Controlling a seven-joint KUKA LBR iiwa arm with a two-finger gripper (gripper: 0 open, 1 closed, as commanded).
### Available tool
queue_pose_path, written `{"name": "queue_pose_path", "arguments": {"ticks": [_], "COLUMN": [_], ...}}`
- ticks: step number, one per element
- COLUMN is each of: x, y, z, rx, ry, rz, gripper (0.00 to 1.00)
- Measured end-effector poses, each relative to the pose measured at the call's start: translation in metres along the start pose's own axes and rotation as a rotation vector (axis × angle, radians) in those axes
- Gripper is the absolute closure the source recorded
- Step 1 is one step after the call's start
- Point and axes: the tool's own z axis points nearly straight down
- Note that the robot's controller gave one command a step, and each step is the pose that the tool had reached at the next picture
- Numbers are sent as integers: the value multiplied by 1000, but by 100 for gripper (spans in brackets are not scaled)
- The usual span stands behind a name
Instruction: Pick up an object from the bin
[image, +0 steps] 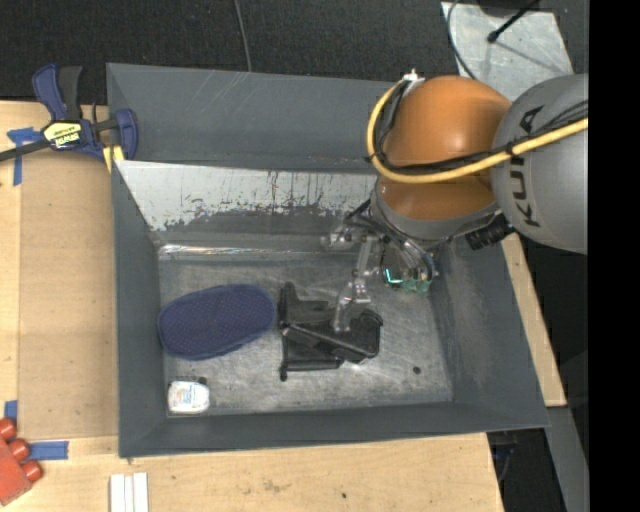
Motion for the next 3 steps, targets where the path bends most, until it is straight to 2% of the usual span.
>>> {"name": "queue_pose_path", "arguments": {"ticks": [1, 2, 3], "x": [-7, -8, 0], "y": [25, 26, 17], "z": [130, 130, -5], "rx": [0, -3, 1], "ry": [-22, -25, -13], "rz": [-182, -181, -267], "gripper": [0, 100, 100]}}
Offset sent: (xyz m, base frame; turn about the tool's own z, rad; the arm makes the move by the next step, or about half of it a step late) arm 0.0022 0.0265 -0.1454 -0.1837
